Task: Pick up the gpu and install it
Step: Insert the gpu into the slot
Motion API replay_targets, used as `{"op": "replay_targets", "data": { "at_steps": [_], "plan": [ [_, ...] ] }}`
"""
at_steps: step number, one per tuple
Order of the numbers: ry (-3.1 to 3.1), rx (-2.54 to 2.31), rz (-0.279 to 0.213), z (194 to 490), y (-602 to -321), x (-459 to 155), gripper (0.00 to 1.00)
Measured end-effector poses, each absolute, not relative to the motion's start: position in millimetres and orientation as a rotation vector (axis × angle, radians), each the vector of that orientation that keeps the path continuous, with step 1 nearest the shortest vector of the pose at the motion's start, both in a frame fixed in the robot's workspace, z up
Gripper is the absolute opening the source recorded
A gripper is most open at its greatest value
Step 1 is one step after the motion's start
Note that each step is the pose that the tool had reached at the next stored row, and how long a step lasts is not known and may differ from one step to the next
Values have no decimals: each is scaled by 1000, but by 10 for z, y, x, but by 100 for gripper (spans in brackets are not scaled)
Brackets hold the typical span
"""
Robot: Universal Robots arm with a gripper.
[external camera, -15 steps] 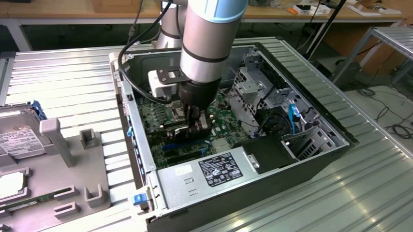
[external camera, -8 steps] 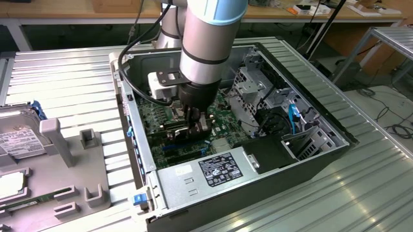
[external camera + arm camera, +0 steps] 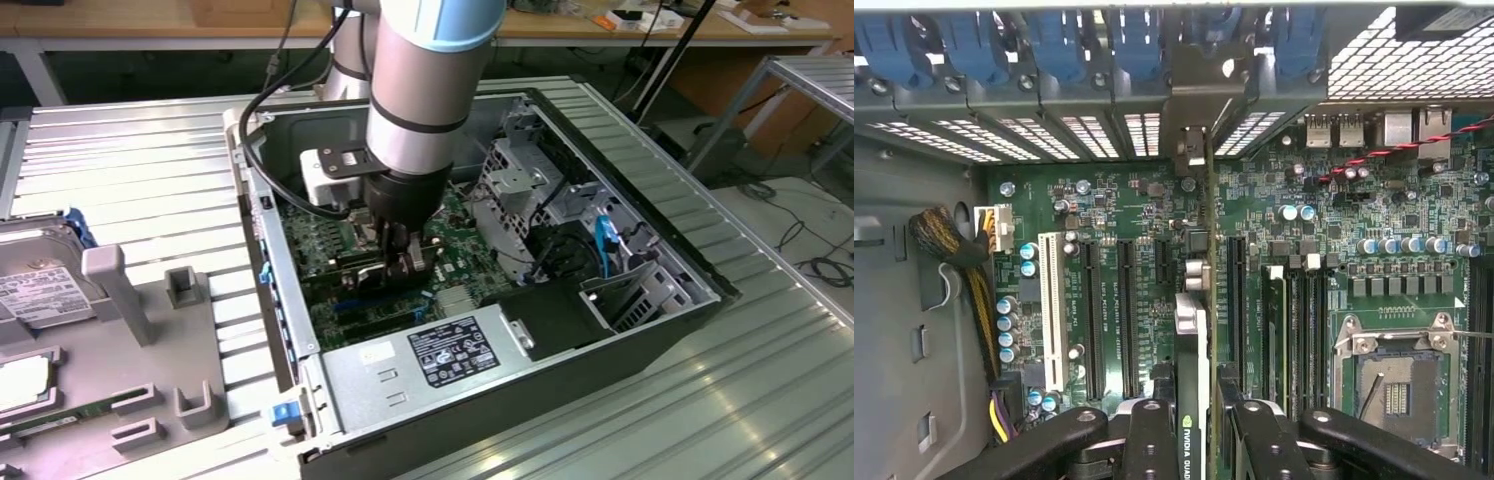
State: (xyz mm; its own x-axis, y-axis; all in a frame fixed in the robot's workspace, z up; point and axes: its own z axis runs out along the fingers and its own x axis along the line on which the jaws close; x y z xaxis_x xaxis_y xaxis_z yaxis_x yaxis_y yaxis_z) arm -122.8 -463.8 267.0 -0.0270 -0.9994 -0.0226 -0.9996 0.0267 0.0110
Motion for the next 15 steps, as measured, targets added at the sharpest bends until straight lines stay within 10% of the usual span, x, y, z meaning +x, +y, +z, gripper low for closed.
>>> {"op": "replay_targets", "data": {
  "at_steps": [15],
  "plan": [
    [2244, -2185, 38, 2625, -4622, -1229, 27]
  ]
}}
